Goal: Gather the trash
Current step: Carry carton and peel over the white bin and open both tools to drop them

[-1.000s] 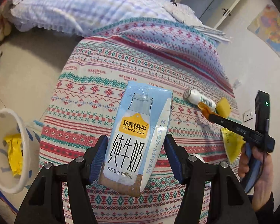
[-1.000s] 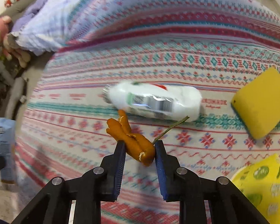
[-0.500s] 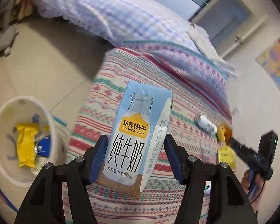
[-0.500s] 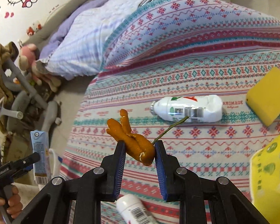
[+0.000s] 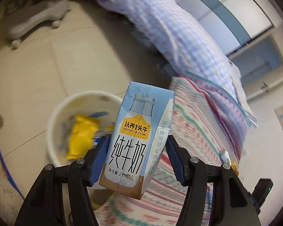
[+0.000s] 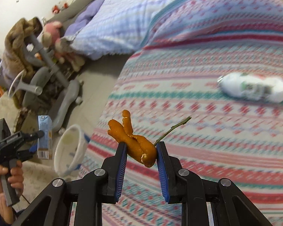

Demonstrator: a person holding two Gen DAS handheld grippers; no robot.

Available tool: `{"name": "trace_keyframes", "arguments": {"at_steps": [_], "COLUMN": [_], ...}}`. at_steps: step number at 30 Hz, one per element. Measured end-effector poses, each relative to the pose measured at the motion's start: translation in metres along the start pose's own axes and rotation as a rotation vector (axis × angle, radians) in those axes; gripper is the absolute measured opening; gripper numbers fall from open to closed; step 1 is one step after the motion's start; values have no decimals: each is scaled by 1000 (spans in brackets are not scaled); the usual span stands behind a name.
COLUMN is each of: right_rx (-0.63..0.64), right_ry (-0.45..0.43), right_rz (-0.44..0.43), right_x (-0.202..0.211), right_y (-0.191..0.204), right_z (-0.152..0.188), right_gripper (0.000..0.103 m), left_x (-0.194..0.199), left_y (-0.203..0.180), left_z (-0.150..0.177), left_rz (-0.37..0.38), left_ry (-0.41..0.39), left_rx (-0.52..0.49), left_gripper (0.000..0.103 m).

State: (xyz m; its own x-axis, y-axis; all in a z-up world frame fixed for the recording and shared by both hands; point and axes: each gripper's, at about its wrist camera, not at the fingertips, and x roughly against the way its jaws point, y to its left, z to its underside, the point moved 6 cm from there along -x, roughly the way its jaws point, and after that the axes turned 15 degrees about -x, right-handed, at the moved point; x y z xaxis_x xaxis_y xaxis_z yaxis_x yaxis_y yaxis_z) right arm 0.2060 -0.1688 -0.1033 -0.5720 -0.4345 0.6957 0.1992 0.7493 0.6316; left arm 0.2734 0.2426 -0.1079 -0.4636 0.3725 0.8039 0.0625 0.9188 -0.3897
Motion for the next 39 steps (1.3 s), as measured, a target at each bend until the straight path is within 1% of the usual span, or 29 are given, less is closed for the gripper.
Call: {"name": "trace_keyframes", "arguments": {"at_steps": [2, 4, 6, 9, 12, 15, 19, 22, 24, 28, 31, 32, 33, 34, 39], "right_rx": [0, 3, 5, -15, -38, -43, -54, -80, -64, 11, 69, 88, 94, 91, 58], "right_ry": [31, 57, 72, 114, 143, 156, 185, 206, 216, 239, 229, 225, 225, 224, 224], "right_rz": [-11, -14, -15, -41, -64, -91, -131, -185, -193, -151, -110, -88, -76, -67, -66], "right_x": [-13, -25, -34, -52, -66, -77, -100, -122, -137, -171, -189, -195, -199, -203, -196], "right_y": [7, 13, 17, 26, 38, 53, 82, 108, 126, 162, 178, 183, 184, 185, 165], "right_z": [8, 15, 21, 33, 43, 53, 66, 75, 81, 92, 95, 96, 96, 96, 98], "right_gripper": [28, 28, 28, 28, 29, 29, 29, 30, 30, 31, 33, 42, 52, 54, 55], "left_x": [2, 3, 3, 0, -4, -8, -16, -16, -17, -20, -21, -22, -23, -25, -35], "left_y": [17, 28, 37, 48, 52, 56, 58, 59, 59, 61, 63, 65, 65, 66, 61], "left_z": [4, 6, 7, 8, 8, 6, 6, 5, 4, 4, 3, 2, 3, 4, 4], "left_rz": [-16, -14, -21, -27, -11, -20, -18, -22, -29, -30, -34, -35, -35, -34, -32], "left_ry": [6, 5, 6, 15, 25, 30, 47, 40, 40, 43, 42, 45, 47, 53, 84], "left_rx": [28, 50, 63, 82, 95, 98, 110, 106, 107, 118, 124, 130, 136, 139, 116], "left_gripper": [64, 64, 64, 64, 64, 64, 64, 64, 64, 65, 65, 65, 65, 65, 65]}}
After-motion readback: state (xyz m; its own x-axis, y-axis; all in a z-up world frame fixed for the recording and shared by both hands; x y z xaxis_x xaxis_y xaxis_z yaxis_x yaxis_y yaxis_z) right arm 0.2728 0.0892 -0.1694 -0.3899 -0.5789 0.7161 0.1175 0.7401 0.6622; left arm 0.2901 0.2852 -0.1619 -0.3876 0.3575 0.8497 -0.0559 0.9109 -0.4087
